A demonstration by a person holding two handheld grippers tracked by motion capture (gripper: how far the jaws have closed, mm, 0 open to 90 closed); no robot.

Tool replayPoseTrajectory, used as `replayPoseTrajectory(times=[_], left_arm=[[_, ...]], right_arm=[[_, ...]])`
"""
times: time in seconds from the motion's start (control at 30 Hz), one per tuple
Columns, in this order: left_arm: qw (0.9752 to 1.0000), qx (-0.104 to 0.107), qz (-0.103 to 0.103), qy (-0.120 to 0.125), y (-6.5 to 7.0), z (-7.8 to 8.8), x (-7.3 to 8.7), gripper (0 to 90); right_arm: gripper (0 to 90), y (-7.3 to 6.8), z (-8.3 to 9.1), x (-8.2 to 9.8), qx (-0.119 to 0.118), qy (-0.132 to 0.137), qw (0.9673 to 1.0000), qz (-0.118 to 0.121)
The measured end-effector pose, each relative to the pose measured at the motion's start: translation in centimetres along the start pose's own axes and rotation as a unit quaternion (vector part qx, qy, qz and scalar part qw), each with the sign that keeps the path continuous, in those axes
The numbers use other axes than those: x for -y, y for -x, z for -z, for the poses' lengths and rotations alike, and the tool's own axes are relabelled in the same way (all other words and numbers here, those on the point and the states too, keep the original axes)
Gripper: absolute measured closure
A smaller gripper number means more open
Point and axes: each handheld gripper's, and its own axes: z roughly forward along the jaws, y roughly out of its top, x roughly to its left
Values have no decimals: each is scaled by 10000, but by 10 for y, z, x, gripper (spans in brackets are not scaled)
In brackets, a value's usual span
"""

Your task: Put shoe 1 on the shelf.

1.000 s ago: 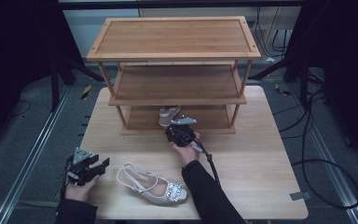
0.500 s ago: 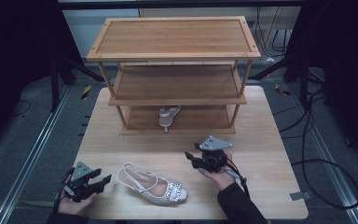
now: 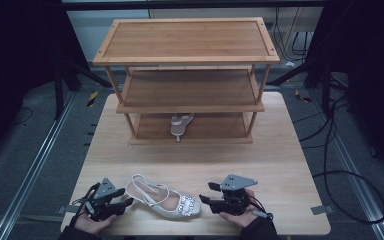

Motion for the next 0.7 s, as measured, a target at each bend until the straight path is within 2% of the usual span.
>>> replayPoseTrajectory(times=[0.17,0.33,0.53,0.6,0.7], left_arm=[[9998,136,-137,-53,5,-9,-7,527],[9998,164,-84,-93,5,-15,-13,590],[9996,260,6,-71,2,-18,-14,696],[9994,333,20,-61,2,-18,-15,717],[9993,369,6,-38,2,-18,-15,757]], right_arm=[[459,-12,-1,8,-200,-161,9997,-7],[464,-21,-8,14,-423,-372,9984,98],[503,-24,-17,18,-405,-605,9973,125],[524,-23,-17,17,-493,-620,9969,38],[585,-22,-16,15,-491,-601,9970,59]])
